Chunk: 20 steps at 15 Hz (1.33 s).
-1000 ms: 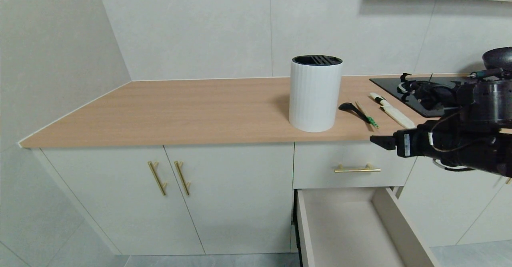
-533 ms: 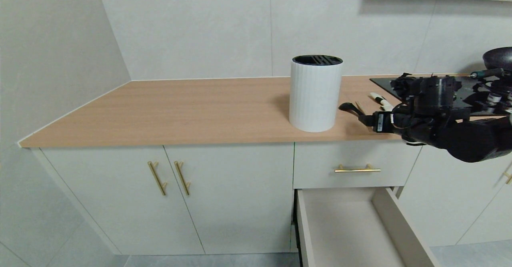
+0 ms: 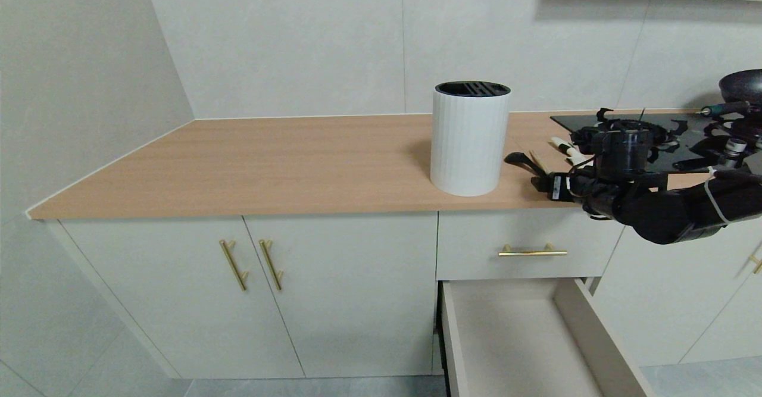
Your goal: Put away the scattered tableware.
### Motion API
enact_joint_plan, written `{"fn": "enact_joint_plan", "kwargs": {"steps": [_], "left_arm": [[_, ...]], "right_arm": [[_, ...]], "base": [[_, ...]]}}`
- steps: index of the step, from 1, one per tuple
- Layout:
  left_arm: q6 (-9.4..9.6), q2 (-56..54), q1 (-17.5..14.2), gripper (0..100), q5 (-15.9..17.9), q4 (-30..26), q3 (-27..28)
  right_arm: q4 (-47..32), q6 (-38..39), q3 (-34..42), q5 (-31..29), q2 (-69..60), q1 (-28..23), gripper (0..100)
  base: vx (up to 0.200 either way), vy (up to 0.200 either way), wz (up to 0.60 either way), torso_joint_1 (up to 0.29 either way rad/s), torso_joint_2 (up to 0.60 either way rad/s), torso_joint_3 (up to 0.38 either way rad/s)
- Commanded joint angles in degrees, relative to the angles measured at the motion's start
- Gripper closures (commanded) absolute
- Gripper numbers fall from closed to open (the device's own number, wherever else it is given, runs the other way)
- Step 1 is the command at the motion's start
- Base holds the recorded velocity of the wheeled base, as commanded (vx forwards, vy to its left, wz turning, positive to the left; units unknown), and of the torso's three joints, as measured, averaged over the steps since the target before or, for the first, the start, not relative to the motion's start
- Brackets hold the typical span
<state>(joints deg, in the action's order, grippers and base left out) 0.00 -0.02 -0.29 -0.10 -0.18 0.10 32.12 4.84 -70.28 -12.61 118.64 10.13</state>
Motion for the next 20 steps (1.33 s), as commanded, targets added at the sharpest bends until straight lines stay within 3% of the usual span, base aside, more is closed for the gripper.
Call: {"fn": "enact_joint_plan", "kwargs": {"steps": [1,4,5,15,18,20], "left_arm": [[0.0,0.02,-0.06,0,0.01,0.01,-0.01],[0.0,0.02,0.03,0,0.01,0.01,-0.01],[0.0,0.02,0.03,0,0.01,0.01,-0.01],[0.0,0.02,0.03,0,0.01,0.01,-0.01],[0.0,0.02,-0.06,0,0.01,0.01,-0.01],[0.0,0.02,-0.06,0,0.01,0.01,-0.01]], "right_arm": [[-0.57,-0.01,-0.21,0.04,0.37,-0.11,0],[-1.45,-0.01,-0.56,0.04,0.54,-0.2,0],[-1.98,-0.01,-0.65,0.04,0.63,-0.29,100],[-2.15,0.08,-0.39,-0.4,-1.83,-0.73,100],[-2.15,0.26,4.1,-0.58,-8.42,-0.99,100],[-2.15,0.35,11.3,-0.49,-17.21,-0.81,100]], "base": [[0.0,0.0,0.0,0.0,0.0,0.0],[0.0,0.0,0.0,0.0,0.0,0.0],[0.0,0.0,0.0,0.0,0.0,0.0],[0.0,0.0,0.0,0.0,0.0,0.0],[0.0,0.0,0.0,0.0,0.0,0.0],[0.0,0.0,0.0,0.0,0.0,0.0]]}}
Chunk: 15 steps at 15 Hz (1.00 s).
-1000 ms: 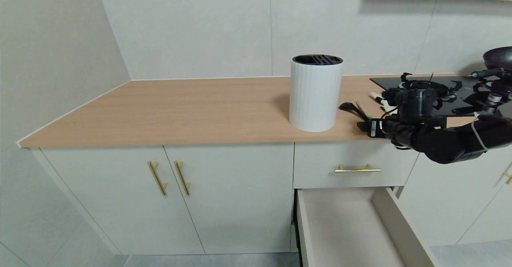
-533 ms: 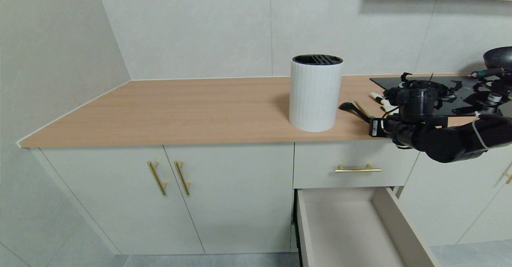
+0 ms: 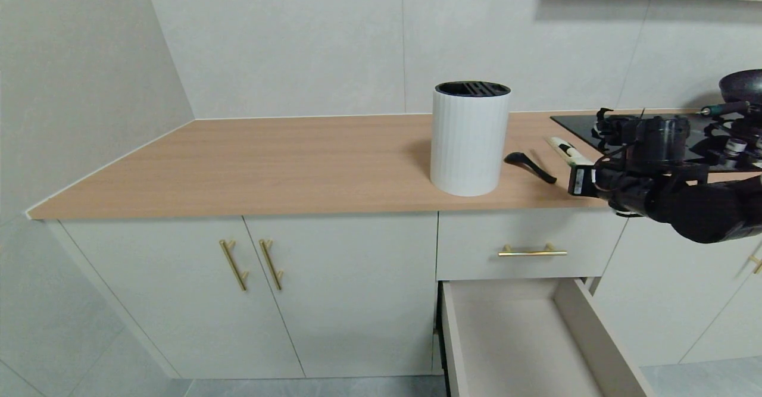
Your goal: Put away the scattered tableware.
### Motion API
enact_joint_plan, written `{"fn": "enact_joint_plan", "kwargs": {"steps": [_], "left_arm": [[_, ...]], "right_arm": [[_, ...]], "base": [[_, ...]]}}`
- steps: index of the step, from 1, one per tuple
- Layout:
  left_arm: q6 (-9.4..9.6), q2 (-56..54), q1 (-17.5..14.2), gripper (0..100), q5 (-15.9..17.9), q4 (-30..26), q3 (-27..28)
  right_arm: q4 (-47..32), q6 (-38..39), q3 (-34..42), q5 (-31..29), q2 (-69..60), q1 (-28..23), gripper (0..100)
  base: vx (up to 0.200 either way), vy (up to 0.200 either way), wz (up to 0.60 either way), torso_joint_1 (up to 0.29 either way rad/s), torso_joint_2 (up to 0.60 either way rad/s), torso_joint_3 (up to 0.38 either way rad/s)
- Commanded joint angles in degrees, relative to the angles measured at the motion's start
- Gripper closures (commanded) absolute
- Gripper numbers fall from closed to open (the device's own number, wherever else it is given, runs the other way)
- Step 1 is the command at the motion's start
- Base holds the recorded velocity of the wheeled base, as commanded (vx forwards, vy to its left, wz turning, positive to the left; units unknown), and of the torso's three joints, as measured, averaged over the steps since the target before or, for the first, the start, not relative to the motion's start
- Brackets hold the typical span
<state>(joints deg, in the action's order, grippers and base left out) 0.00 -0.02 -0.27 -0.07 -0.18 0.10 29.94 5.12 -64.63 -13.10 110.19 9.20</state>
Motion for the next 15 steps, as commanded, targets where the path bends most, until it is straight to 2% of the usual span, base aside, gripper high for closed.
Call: {"fn": "enact_joint_plan", "kwargs": {"steps": [1,4,7,12,14,15], "left_arm": [[0.0,0.02,0.0,0,-0.1,0.01,-0.01],[0.0,0.02,-0.08,0,-0.01,0.01,-0.01],[0.0,0.02,-0.08,0,-0.01,0.01,-0.01],[0.0,0.02,-0.08,0,-0.01,0.01,-0.01],[0.0,0.02,0.0,0,-0.1,0.01,-0.01],[0.0,0.02,0.0,0,-0.1,0.01,-0.01]], "right_arm": [[-0.06,0.07,8.74,0.01,-12.54,0.2,100],[-2.87,1.74,15.06,0.27,-21.33,0.2,100],[-10.78,4.28,17.44,2.56,-29.07,0.2,100],[-24.75,4.28,17.61,11.08,-38.03,0.2,100],[-34.69,4.02,15.42,18.73,-39.88,0.29,100],[-37.41,3.93,14.8,19.87,-39.88,0.38,100]], "base": [[0.0,0.0,0.0,0.0,0.0,0.0],[0.0,0.0,0.0,0.0,0.0,0.0],[0.0,0.0,0.0,0.0,0.0,0.0],[0.0,0.0,0.0,0.0,0.0,0.0],[0.0,0.0,0.0,0.0,0.0,0.0],[0.0,0.0,0.0,0.0,0.0,0.0]]}}
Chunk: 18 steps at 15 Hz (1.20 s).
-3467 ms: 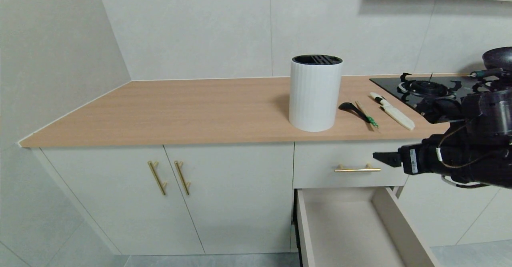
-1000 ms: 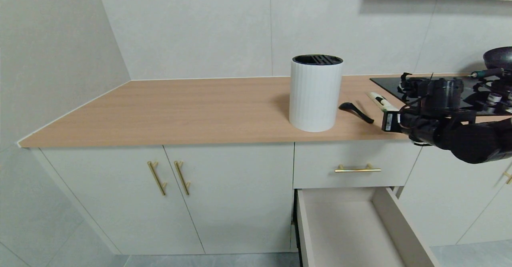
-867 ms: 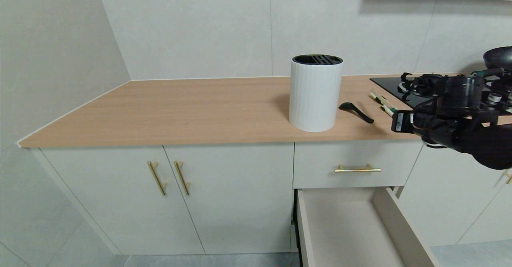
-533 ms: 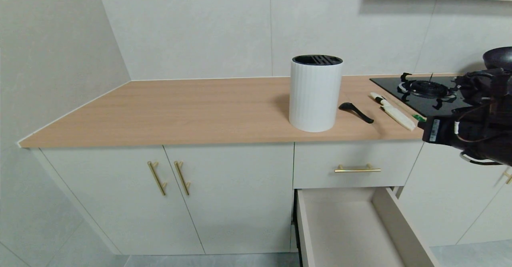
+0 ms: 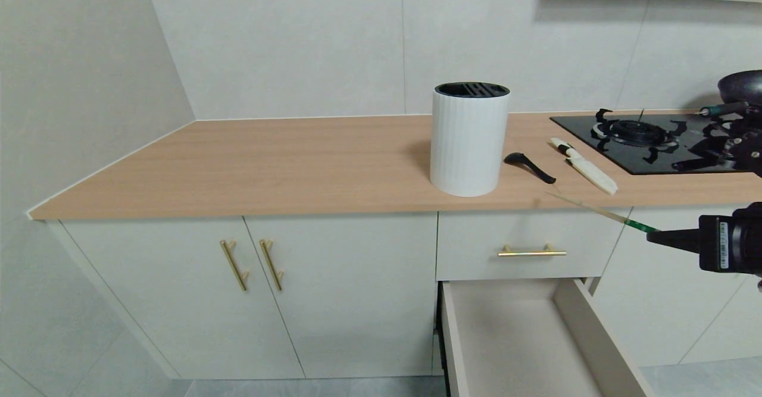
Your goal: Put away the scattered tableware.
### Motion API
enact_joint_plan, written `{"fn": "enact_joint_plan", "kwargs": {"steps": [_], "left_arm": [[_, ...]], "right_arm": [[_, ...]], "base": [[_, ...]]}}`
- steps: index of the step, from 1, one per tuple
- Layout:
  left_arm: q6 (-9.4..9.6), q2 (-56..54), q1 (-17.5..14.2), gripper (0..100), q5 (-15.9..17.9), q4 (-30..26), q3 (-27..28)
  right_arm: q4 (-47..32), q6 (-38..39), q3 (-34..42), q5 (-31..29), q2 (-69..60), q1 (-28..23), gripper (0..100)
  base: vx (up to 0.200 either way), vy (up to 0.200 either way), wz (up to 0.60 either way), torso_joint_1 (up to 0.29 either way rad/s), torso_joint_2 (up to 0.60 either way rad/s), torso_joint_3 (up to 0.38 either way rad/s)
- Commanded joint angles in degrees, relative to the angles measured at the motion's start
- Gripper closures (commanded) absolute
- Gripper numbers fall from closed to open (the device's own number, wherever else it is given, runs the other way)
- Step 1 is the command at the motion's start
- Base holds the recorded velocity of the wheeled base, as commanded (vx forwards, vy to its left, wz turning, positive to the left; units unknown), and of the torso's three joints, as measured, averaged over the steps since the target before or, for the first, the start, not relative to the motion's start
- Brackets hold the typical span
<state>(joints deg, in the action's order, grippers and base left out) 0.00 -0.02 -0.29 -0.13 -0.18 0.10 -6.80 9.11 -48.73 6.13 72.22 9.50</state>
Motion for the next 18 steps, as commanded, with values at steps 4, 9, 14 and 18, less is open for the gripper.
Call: {"fn": "enact_joint_plan", "kwargs": {"steps": [4,9,14,18], "left_arm": [[0.0,0.02,0.03,0,0.05,0.01,-0.01],[0.0,0.02,-0.06,0,0.05,0.01,-0.01],[0.0,0.02,-0.06,0,-0.04,0.01,-0.01],[0.0,0.02,-0.06,0,0.05,0.01,-0.01]], "right_arm": [[-9.02,-0.93,-2.87,2.66,-1.9,3.16,100],[-13.06,-0.76,-2.34,2.92,8.03,7.91,100],[-12.8,-0.76,-1.64,2.92,16.73,8.17,100],[-12.01,-0.67,-1.72,2.66,20.86,8.52,100]], "base": [[0.0,0.0,0.0,0.0,0.0,0.0],[0.0,0.0,0.0,0.0,0.0,0.0],[0.0,0.0,0.0,0.0,0.0,0.0],[0.0,0.0,0.0,0.0,0.0,0.0]]}}
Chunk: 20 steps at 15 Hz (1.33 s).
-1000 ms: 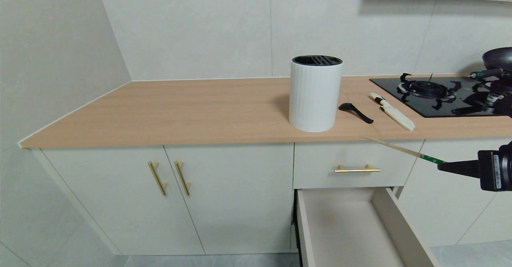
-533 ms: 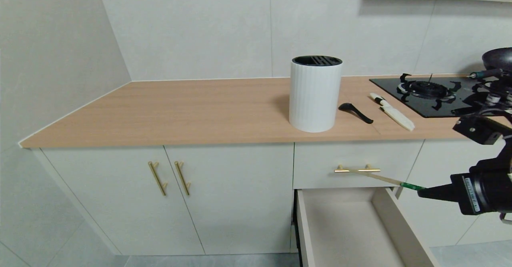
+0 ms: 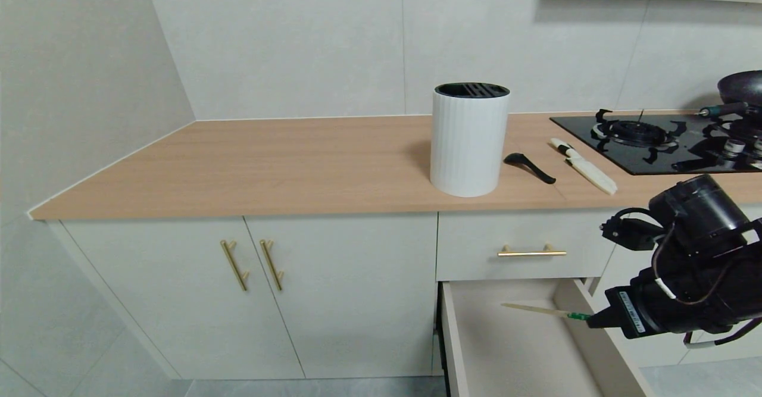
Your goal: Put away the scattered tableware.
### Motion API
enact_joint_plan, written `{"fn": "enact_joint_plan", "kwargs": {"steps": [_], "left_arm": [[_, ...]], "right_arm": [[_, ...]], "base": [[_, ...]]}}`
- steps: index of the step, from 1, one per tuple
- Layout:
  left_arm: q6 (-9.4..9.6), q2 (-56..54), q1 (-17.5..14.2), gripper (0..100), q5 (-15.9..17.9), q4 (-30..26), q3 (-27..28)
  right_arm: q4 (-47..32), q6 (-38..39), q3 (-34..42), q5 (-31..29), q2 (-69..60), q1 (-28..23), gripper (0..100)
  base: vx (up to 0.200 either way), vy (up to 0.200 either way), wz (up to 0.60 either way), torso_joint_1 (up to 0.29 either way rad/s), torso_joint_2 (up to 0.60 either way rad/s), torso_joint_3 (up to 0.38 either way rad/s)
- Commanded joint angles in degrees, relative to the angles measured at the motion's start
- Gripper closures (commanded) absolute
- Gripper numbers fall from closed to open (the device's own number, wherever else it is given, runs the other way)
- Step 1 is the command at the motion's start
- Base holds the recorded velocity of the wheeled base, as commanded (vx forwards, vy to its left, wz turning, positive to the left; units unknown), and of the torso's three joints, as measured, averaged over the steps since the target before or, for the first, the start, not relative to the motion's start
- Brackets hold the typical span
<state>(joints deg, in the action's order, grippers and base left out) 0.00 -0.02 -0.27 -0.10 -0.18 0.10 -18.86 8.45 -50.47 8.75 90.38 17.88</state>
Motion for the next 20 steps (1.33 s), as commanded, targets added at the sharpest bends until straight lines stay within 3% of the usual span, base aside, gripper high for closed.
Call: {"fn": "enact_joint_plan", "kwargs": {"steps": [1,7,20], "left_arm": [[0.0,0.02,-0.08,0,-0.08,0.01,-0.01],[0.0,0.02,0.0,0,0.01,0.01,-0.01],[0.0,0.02,-0.08,0,0.01,0.01,-0.01]], "right_arm": [[0.31,0.17,0.02,-0.05,3.13,0.49,100],[2.16,0.17,0.46,-0.14,4.28,0.66,100],[3.39,0.08,0.99,-0.14,4.72,0.75,100]], "base": [[0.0,0.0,0.0,0.0,0.0,0.0],[0.0,0.0,0.0,-0.033,0.09,0.055],[0.0,0.0,0.0,-0.14,0.45,0.304]]}}
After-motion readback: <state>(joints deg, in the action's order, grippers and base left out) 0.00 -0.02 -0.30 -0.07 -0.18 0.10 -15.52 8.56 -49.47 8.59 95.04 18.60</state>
